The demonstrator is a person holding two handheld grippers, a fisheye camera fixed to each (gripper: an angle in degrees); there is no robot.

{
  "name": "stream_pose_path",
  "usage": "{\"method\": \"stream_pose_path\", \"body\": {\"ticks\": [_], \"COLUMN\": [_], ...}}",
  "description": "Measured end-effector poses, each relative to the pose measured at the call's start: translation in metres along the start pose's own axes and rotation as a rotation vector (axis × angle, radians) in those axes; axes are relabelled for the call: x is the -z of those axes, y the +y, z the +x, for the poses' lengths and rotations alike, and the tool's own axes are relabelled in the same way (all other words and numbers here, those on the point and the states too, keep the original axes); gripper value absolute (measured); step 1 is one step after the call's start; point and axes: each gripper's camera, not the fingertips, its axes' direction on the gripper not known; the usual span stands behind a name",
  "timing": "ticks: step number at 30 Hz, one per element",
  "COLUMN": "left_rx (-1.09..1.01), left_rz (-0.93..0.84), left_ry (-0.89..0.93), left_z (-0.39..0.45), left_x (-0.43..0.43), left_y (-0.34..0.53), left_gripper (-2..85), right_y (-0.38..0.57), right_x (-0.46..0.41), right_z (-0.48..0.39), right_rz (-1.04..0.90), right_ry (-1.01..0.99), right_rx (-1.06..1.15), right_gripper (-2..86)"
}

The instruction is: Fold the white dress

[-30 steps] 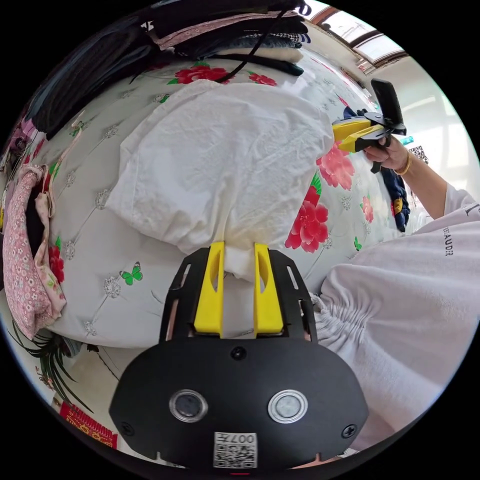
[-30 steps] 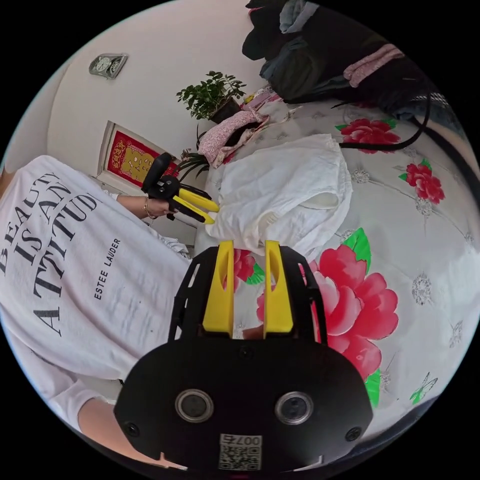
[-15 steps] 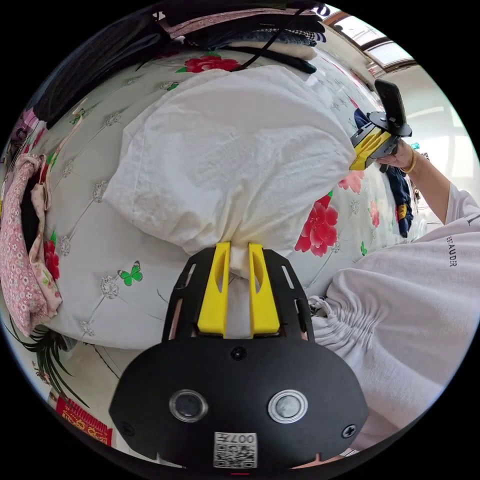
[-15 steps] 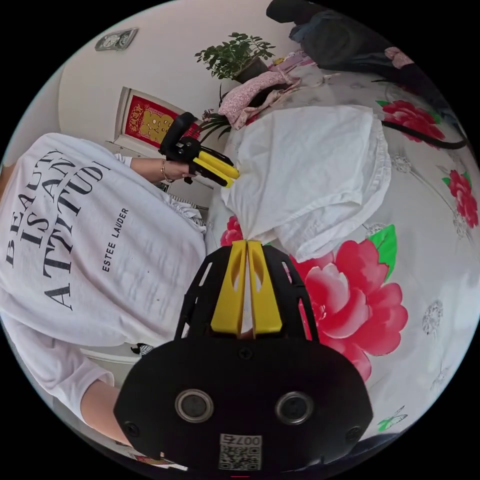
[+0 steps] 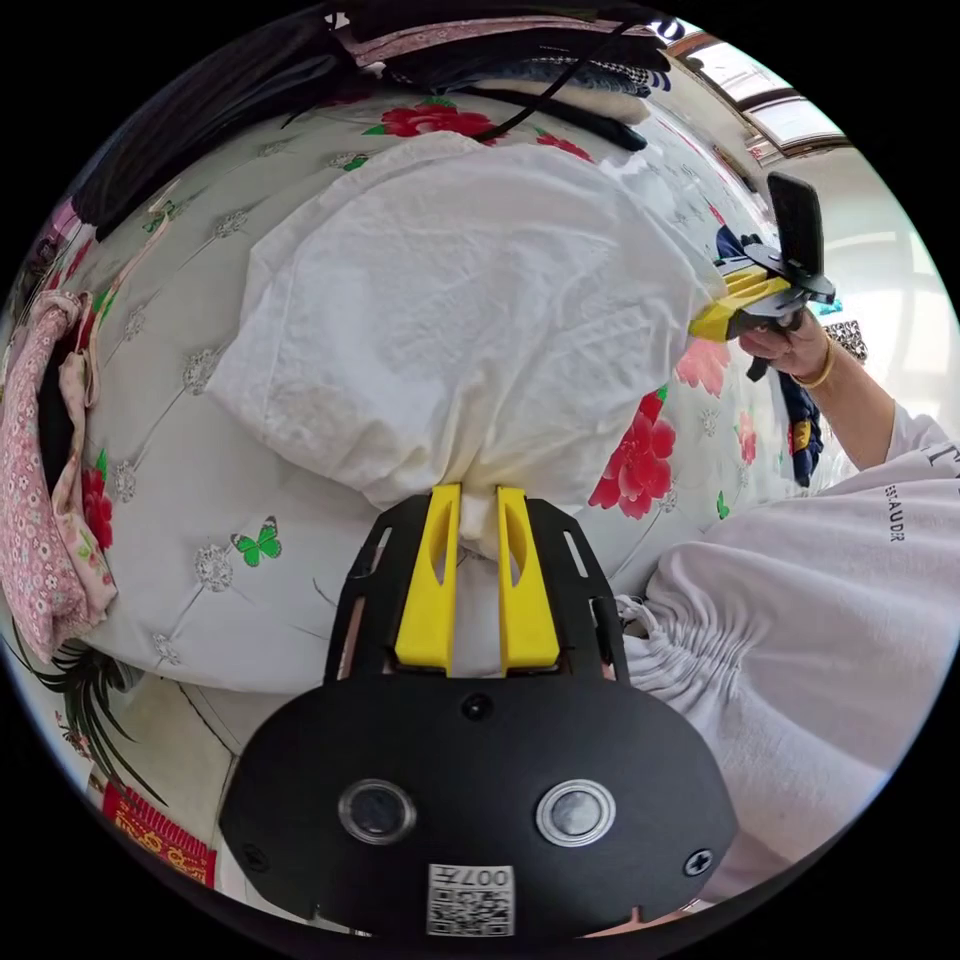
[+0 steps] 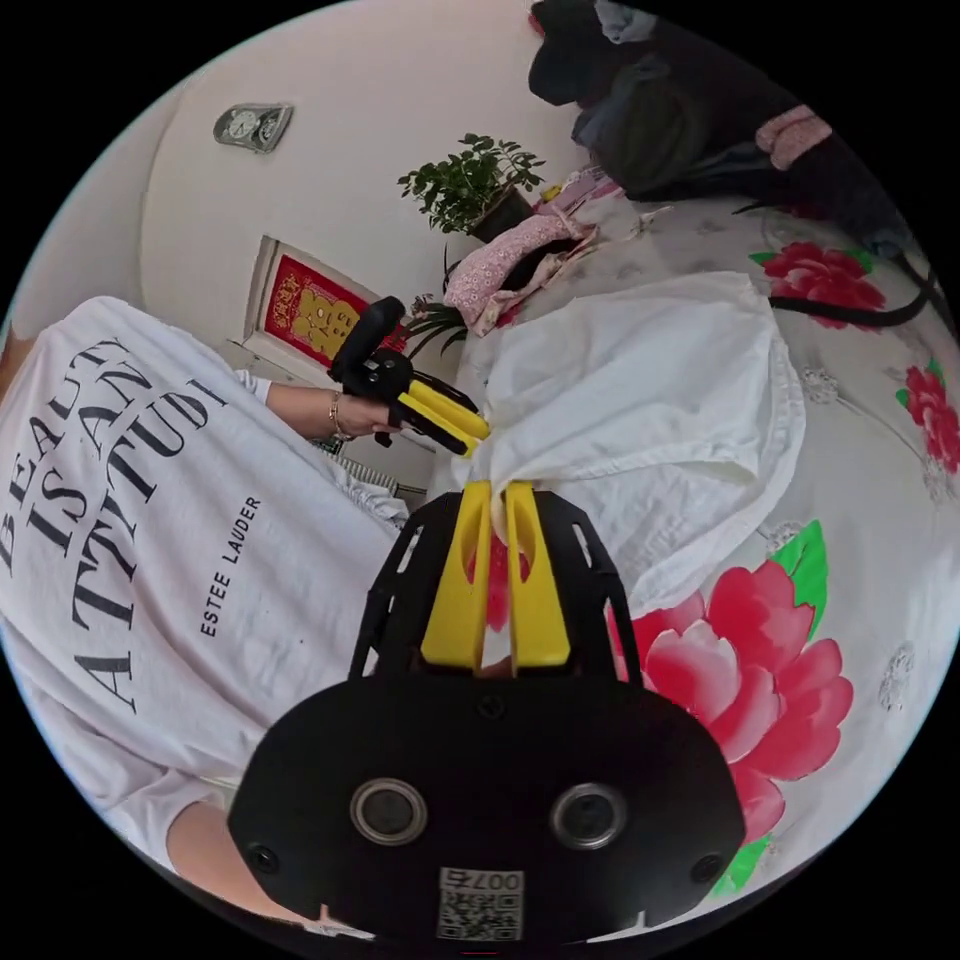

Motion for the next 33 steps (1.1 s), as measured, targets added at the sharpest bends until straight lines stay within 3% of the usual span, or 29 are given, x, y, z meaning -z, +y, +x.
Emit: {"method": "stream_pose_path", "body": {"ticks": [5,10,14,17,21,26,33], "left_rx": [-0.002,0.000,-0.001,-0.005,0.000,0.012,-0.096], "left_rz": [-0.006,-0.007,-0.016,-0.018,-0.008,0.002,0.019], "left_ry": [-0.003,0.007,-0.005,-0.018,-0.021,-0.004,-0.031], "left_z": [-0.003,-0.006,-0.002,0.001,0.005,0.010,0.059], "left_x": [-0.013,-0.027,-0.040,-0.050,-0.065,-0.084,-0.082], "left_y": [-0.004,-0.005,-0.006,-0.004,0.003,0.014,0.039], "left_gripper": [6.3,6.2,6.0,5.3,4.7,4.8,8.8], "right_y": [0.003,0.003,-0.017,-0.020,0.007,0.056,0.014], "right_x": [0.012,0.018,0.044,0.050,0.103,0.194,0.132], "right_z": [-0.052,-0.017,0.044,0.082,0.107,0.113,0.084], "right_rz": [-0.029,-0.003,0.176,0.157,0.130,0.345,0.267], "right_ry": [0.202,0.110,-0.181,-0.386,-0.283,-0.135,-0.168], "right_rx": [0.098,-0.002,-0.138,-0.190,-0.244,-0.335,-0.275], "right_gripper": [0.6,2.0,1.8,0.5,0.0,0.6,3.0]}}
